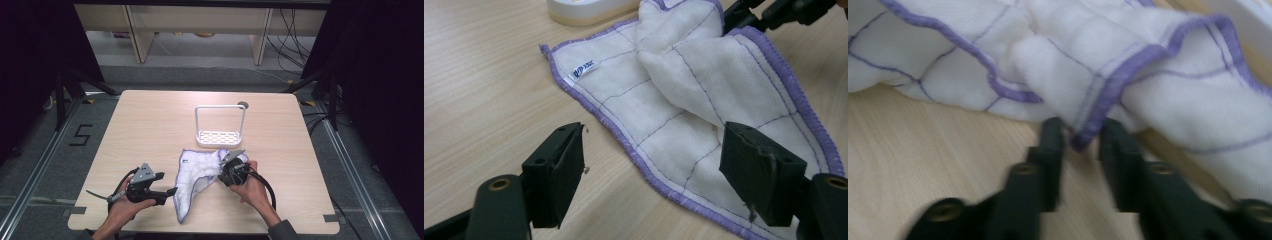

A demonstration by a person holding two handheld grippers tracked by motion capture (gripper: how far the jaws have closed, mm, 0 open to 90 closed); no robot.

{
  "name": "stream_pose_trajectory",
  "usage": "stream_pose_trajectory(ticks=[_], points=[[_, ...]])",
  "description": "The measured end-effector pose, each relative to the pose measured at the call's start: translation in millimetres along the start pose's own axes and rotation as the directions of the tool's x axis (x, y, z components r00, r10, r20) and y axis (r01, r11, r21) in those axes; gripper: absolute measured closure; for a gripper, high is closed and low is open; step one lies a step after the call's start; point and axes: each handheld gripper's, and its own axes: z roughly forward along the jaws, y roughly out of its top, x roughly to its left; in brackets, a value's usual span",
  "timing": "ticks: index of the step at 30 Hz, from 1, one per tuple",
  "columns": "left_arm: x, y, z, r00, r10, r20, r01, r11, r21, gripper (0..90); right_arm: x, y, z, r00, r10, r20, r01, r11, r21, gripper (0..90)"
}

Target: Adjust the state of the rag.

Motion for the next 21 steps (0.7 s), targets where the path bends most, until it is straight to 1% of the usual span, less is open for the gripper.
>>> stream_pose_trajectory(ticks=[1,2,3,4,5,6,7,8,9,10,11,12,13,14,15,16,17,18,19,20,21], points=[[-0.7,-0.8,1.6,1.0000,-0.001,0.001,0.001,1.0000,-0.003,25.1,1.5,1.1,-0.4,0.9999,-0.008,0.012,0.008,1.000,0.001,85.6],[-0.5,-1.1,1.2,0.9999,0.012,0.005,-0.012,0.9998,0.018,25.0,2.0,1.0,-2.1,0.9994,-0.033,0.013,0.034,0.999,-0.010,87.4],[-1.7,-1.7,2.3,0.9999,0.013,0.004,-0.013,0.9997,0.018,25.0,3.6,0.7,-5.7,0.9991,-0.036,0.022,0.036,0.999,-0.008,88.0],[-1.8,-1.7,2.5,0.9996,0.029,0.006,-0.029,0.9993,0.023,25.0,5.1,-0.1,-8.8,0.9981,-0.053,0.031,0.054,0.998,-0.016,88.1],[-2.6,-1.9,3.1,0.9997,0.026,-0.002,-0.026,0.9996,0.013,25.0,6.0,-1.4,-17.6,0.9953,-0.089,0.039,0.089,0.996,-0.008,88.3],[-2.7,-1.6,2.9,0.9997,0.023,-0.001,-0.023,0.9996,0.014,25.0,6.4,-2.7,-23.1,0.9939,-0.101,0.044,0.101,0.995,-0.005,88.4],[-2.7,-1.6,2.7,0.9997,0.024,-0.001,-0.024,0.9996,0.015,24.9,10.1,-7.5,-38.3,0.9949,-0.081,0.061,0.082,0.996,-0.017,88.5],[-2.8,-1.5,2.4,0.9997,0.025,0.000,-0.025,0.9995,0.021,24.9,10.1,-7.5,-38.3,0.9949,-0.081,0.061,0.082,0.996,-0.017,88.5],[-2.3,-2.0,2.7,0.9995,0.032,0.006,-0.032,0.9991,0.028,24.9,9.6,-10.7,-46.4,0.9946,-0.090,0.052,0.091,0.996,-0.014,88.5],[-2.7,-2.4,3.2,0.9995,0.033,0.000,-0.033,0.9991,0.028,24.8,11.6,-17.9,-55.6,0.9958,-0.074,0.053,0.076,0.997,-0.027,88.5],[-2.6,-2.3,3.4,0.9994,0.033,0.002,-0.033,0.9990,0.030,24.8,11.7,-22.4,-62.3,0.9961,-0.084,0.027,0.084,0.996,-0.020,88.5],[-3.1,-2.4,3.9,0.9995,0.032,0.002,-0.032,0.9990,0.030,24.8,11.7,-26.3,-66.2,0.9954,-0.095,0.018,0.095,0.995,-0.021,88.5],[-3.3,-2.3,4.1,0.9993,0.037,0.007,-0.038,0.9987,0.034,24.8,13.0,-32.3,-72.1,0.9964,-0.082,0.023,0.083,0.996,-0.021,88.5],[-4.0,-2.2,4.3,0.9993,0.037,0.006,-0.037,0.9985,0.040,24.8,14.4,-39.2,-76.0,0.9969,-0.073,0.030,0.074,0.996,-0.044,88.4],[-4.2,-2.4,4.7,0.9990,0.044,0.006,-0.044,0.9982,0.040,24.8,16.8,-45.2,-82.6,0.9988,-0.046,0.016,0.047,0.998,-0.031,88.4],[-4.9,-2.7,5.7,0.9991,0.041,0.000,-0.041,0.9986,0.032,24.8,17.8,-50.9,-85.5,0.9988,-0.049,-0.009,0.048,0.997,-0.054,88.5],[-4.5,-2.7,5.7,0.9990,0.044,-0.002,-0.044,0.9984,0.036,24.8,17.6,-57.2,-89.5,0.9973,-0.073,-0.005,0.072,0.995,-0.062,88.4],[-4.1,-2.6,5.8,0.9990,0.044,0.002,-0.044,0.9980,0.045,24.8,20.2,-61.4,-92.5,0.9985,-0.054,-0.007,0.054,0.997,-0.062,88.4],[-4.1,-2.5,5.9,0.9990,0.044,0.003,-0.044,0.9979,0.048,24.8,22.6,-68.8,-97.8,0.9984,-0.054,-0.018,0.053,0.997,-0.057,88.4],[-3.3,-2.4,5.3,0.9983,0.058,0.003,-0.059,0.9965,0.060,24.8,25.1,-73.5,-100.5,0.9990,-0.041,-0.016,0.040,0.998,-0.053,88.4],[-3.9,-3.1,6.5,0.9984,0.056,-0.005,-0.055,0.9975,0.045,24.8,28.4,-81.1,-103.1,0.9992,-0.035,-0.017,0.034,0.998,-0.057,88.4]])
